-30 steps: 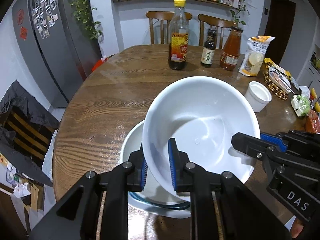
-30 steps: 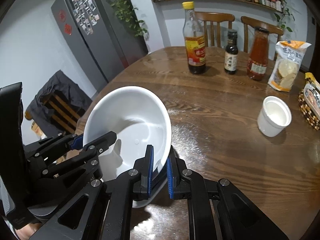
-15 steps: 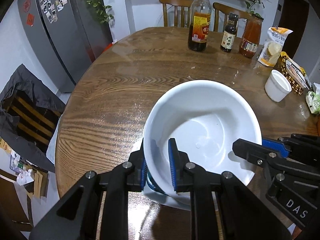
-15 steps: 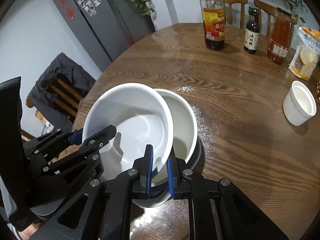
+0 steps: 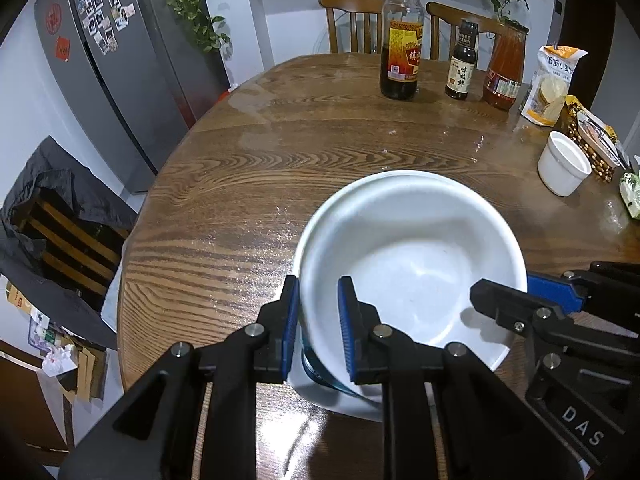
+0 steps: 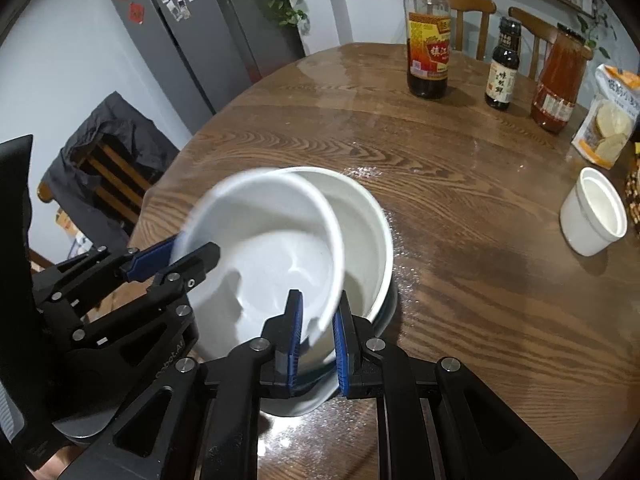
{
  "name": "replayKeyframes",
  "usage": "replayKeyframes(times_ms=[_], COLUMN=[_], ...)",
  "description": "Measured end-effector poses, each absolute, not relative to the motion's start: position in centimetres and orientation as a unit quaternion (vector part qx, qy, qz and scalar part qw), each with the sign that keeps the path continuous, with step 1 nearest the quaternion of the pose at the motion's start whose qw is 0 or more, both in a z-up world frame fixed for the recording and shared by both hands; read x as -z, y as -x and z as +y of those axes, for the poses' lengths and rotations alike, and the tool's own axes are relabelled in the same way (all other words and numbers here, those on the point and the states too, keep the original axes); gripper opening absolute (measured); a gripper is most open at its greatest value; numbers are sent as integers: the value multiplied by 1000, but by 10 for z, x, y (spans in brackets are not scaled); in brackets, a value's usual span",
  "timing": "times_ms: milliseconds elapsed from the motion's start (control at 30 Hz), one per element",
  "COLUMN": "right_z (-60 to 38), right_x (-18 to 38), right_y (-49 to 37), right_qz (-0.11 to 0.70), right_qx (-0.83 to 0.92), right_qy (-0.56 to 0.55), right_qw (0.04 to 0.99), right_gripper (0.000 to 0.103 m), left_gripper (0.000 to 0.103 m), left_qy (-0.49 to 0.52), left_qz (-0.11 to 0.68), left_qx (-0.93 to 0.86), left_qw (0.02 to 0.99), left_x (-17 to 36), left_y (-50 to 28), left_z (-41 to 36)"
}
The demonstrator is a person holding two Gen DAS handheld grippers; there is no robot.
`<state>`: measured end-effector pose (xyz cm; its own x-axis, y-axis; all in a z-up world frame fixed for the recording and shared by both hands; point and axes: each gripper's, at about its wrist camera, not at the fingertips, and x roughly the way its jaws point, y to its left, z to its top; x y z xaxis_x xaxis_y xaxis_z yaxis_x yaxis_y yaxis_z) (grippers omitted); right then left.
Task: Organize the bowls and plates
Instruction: 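Lower the smaller white bowl into the large white bowl and open the left gripper, then withdraw the left gripper from the bowl stack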
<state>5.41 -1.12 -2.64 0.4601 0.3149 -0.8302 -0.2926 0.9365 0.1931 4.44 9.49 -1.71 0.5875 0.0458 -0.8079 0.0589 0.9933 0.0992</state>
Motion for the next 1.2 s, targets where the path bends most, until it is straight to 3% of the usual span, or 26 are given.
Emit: replayKeyframes(times_ms=[167, 233, 300, 433, 500, 600, 700, 833, 900, 933, 1000, 1200], right_z=[-17, -20, -23, -33, -35, -38, -41, -40, -37, -36, -34, -41], right_x=[25, 23, 22, 18, 20, 26, 31, 40, 45, 46, 48, 30], right_y=[-55, -54, -54, -58, -60, -66, -70, -73, -74, -73, -73, -61], right_qz=[485, 479, 474, 468, 471, 483, 489, 500, 506, 507, 508, 478], right_qx=[-167, -164, -156, -138, -132, -126, -122, -149, -161, -166, -171, -163], right_qy=[-13, -17, -22, -40, -47, -58, -64, -73, -77, -81, -86, -77], right_qw=[858, 862, 866, 872, 871, 865, 861, 850, 844, 842, 840, 860], right_gripper=[15, 15, 15, 16, 20, 41, 46, 46, 37, 29, 26, 24], left_gripper=[21, 33, 54, 59, 61, 64, 68, 65, 43, 38, 26, 26], left_qy=[-58, -55, -51, -38, -35, -29, -26, -13, -5, 1, -1, -4], left_qz=[446, 443, 441, 439, 444, 448, 455, 476, 486, 491, 491, 463], left_qx=[-10, -19, -27, -33, -32, -39, -45, -27, -11, 0, 10, 13], left_qw=[893, 894, 896, 897, 895, 893, 889, 879, 874, 871, 871, 886], left_x=[16, 17, 16, 15, 17, 20, 25, 35, 39, 40, 40, 17], left_y=[-45, -45, -45, -46, -48, -49, -51, -55, -56, -56, -55, -50], left_z=[100, 102, 106, 112, 112, 114, 116, 115, 113, 111, 106, 93])
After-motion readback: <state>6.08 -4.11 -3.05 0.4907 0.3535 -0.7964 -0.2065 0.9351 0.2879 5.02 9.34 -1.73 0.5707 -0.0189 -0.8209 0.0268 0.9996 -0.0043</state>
